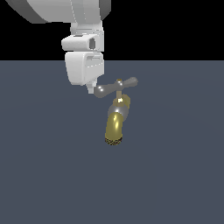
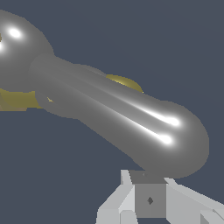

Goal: Turn on the faucet by rotating a designated handle.

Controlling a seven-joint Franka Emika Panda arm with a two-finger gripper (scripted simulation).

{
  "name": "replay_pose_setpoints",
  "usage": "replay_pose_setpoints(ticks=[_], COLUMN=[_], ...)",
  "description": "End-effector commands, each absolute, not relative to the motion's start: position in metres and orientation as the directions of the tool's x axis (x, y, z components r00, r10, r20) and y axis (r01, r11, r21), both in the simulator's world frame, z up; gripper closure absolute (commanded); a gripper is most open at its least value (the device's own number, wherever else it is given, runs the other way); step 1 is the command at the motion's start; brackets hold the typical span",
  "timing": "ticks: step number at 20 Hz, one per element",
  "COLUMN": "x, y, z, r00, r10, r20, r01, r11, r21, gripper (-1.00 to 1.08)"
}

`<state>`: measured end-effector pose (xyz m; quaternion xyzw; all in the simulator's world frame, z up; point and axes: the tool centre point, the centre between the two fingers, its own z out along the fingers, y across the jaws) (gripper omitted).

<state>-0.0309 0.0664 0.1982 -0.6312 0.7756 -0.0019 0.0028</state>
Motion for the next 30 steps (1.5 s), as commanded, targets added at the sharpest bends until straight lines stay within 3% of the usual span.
replay_pose_setpoints(ticks=[1, 13, 30], x=[-0.038, -0.057, -0.085], y=[0.056, 0.059, -0.031], z=[0.198, 0.198, 0.198], r00=[-0.216, -0.195, -0.212], r10=[-0.976, -0.981, -0.977], r20=[0.001, -0.002, 0.0], r01=[-0.976, -0.981, -0.977], r11=[0.216, 0.195, 0.212], r21=[-0.002, -0.003, 0.0], gripper=[1.08, 1.08, 1.08])
